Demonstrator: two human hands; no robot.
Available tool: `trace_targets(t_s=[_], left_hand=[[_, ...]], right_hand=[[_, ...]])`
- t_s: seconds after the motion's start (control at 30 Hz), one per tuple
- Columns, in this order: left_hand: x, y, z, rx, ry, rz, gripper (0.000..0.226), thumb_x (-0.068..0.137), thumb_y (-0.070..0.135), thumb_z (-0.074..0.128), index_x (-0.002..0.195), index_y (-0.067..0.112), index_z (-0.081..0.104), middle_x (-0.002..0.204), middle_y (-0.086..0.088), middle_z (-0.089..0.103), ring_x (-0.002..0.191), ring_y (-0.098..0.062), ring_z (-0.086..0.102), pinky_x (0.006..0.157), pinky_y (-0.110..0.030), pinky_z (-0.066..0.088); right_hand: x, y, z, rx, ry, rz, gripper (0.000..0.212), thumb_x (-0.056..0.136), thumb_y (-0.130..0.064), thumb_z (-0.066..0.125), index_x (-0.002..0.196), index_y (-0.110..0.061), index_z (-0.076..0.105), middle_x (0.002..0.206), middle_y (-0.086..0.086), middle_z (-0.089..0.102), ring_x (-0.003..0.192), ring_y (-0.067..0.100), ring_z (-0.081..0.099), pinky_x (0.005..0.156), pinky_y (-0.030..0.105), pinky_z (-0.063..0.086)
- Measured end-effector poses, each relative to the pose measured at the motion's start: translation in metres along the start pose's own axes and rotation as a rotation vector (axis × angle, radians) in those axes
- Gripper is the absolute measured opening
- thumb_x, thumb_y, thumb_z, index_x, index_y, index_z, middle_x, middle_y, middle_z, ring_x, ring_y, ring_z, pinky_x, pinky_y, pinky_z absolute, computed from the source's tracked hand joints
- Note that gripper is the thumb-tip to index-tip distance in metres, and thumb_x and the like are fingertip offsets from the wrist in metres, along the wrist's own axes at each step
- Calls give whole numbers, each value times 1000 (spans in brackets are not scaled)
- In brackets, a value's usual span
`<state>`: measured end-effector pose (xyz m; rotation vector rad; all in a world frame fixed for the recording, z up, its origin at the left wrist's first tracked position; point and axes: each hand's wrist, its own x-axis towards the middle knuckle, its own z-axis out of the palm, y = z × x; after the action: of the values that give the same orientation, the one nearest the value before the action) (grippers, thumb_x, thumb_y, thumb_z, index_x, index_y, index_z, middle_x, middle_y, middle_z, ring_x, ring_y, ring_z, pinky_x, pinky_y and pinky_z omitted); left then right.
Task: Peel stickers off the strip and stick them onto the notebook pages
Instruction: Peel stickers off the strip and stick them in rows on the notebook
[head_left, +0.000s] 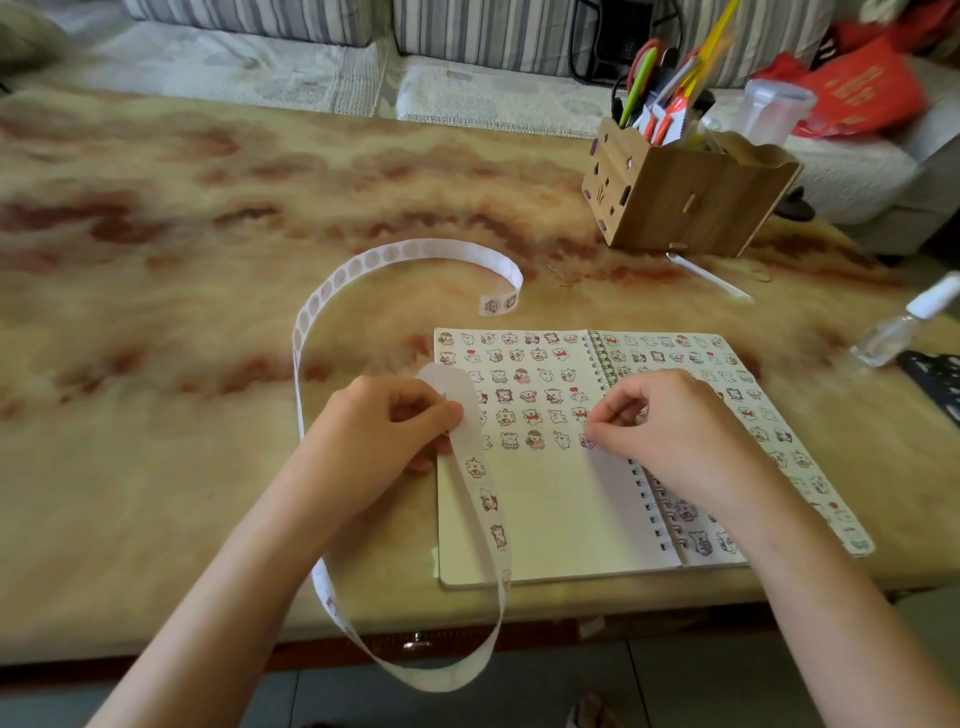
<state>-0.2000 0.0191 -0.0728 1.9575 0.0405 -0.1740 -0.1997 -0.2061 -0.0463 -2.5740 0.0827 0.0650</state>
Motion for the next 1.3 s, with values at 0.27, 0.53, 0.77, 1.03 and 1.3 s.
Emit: trace_targets(t_s=[0.27, 0.53, 0.77, 1.03, 1.3], left_hand=[[1, 1, 0, 8, -1, -7, 16, 85, 26, 66, 75, 17, 74, 72, 1, 74, 77, -28, 70, 83, -42, 57], [1, 1, 0, 8, 3, -22, 15, 85, 26, 66, 75, 18, 74, 71, 1, 74, 76, -29, 71, 83, -43, 57], [-1, 3, 0, 9, 5, -34, 15, 85, 26, 66, 75, 18, 74, 71, 2, 74, 76, -27, 71, 83, -43, 57], [-2, 4, 0, 4, 20, -30, 16, 85, 25, 66, 75, 17, 73, 68, 3, 73, 73, -27, 70, 80, -40, 58], [-3, 7, 0, -36, 32, -20, 16, 86, 24, 65, 73, 17, 73, 67, 1, 73, 63, -19, 66, 69, -30, 57]], right_hand=[[5, 8, -3, 45, -35, 29, 25, 77, -29, 77, 90, -28, 56, 84, -6, 54, 71, 11, 53, 59, 26, 41], [11, 17, -2, 170, -75, 31, 12, 85, -27, 69, 92, -23, 60, 82, -3, 52, 67, 9, 46, 63, 25, 38], [13, 18, -3, 159, -106, 28, 18, 83, -22, 73, 92, -23, 58, 80, -3, 50, 67, 11, 46, 64, 27, 39], [14, 19, -3, 182, -108, 36, 21, 80, -26, 76, 92, -24, 59, 77, -4, 50, 65, 10, 46, 61, 27, 37], [15, 17, -16, 323, 24, 12, 13, 90, -35, 59, 91, -23, 65, 85, -6, 66, 70, 6, 55, 77, 30, 47]])
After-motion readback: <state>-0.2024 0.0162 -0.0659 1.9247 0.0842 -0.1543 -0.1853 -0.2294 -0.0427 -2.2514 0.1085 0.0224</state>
